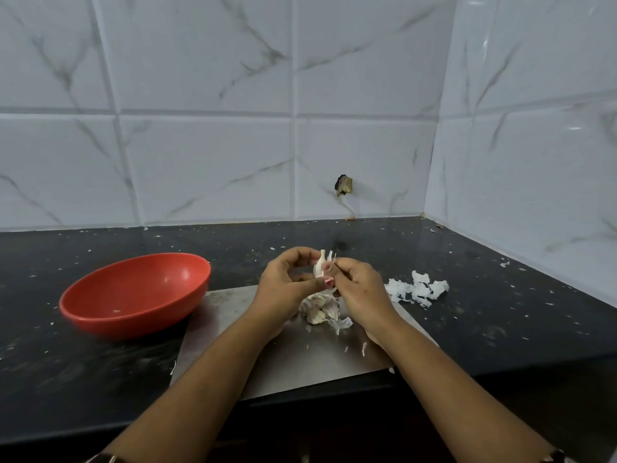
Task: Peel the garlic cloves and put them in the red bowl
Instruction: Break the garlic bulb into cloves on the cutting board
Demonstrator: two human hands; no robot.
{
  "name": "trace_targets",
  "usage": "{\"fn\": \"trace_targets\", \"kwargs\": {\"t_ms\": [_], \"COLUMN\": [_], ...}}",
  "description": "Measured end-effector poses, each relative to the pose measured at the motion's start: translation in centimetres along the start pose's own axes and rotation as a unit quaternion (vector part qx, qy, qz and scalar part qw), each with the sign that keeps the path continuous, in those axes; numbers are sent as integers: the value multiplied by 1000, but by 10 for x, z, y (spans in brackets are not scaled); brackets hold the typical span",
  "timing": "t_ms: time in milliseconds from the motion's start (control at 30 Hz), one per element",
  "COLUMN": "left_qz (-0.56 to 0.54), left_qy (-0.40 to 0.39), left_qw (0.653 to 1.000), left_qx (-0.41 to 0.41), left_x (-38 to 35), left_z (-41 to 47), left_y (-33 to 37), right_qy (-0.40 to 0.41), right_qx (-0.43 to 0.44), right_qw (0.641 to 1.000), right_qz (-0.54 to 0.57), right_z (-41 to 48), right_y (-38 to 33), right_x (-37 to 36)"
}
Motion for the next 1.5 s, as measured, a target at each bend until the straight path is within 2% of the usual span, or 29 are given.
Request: {"fn": "trace_targets", "kwargs": {"t_ms": [233, 500, 600, 700, 767, 1033, 1167, 1300, 1500], "left_qz": [-4, -35, -21, 7, 30, 148, 157, 161, 170], "left_qy": [-8, -70, -66, -43, -35, -29, -38, -51, -44], "left_qw": [1000, 997, 997, 999, 999, 987, 983, 978, 973], "left_qx": [1, 16, 16, 7, 0, -59, -84, -124, -146], "left_x": [-3, -8, -7, -3, -1, 2, 0, -7, -10], "left_z": [1, -2, -3, -2, -1, -3, -5, -11, -13], "left_y": [-1, -2, -2, -1, -1, 2, 7, 14, 17], "right_qy": [9, 6, 15, 36, 20, -12, -25, -15, 26], "right_qx": [-11, -105, -125, -75, -47, -51, -4, 71, 97], "right_qw": [1000, 993, 992, 995, 995, 995, 998, 992, 992], "right_qz": [-6, 49, 31, -49, -80, -81, -63, -106, -69], "right_z": [1, 3, 4, 4, 2, -2, -4, 0, 1], "right_y": [3, 17, 23, 20, 15, 11, 3, 0, -5], "right_x": [0, -3, -1, 6, 5, 1, 1, -2, 2]}}
Point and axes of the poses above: each hand's wrist, its own z-axis towards the middle knuckle, its own x-axis out of the back of the hand, y = z × x, the point moved 6 cm from there along z, towards the middle knuckle, and after that the axes turned 11 degrees about y, right-handed, at the moved point
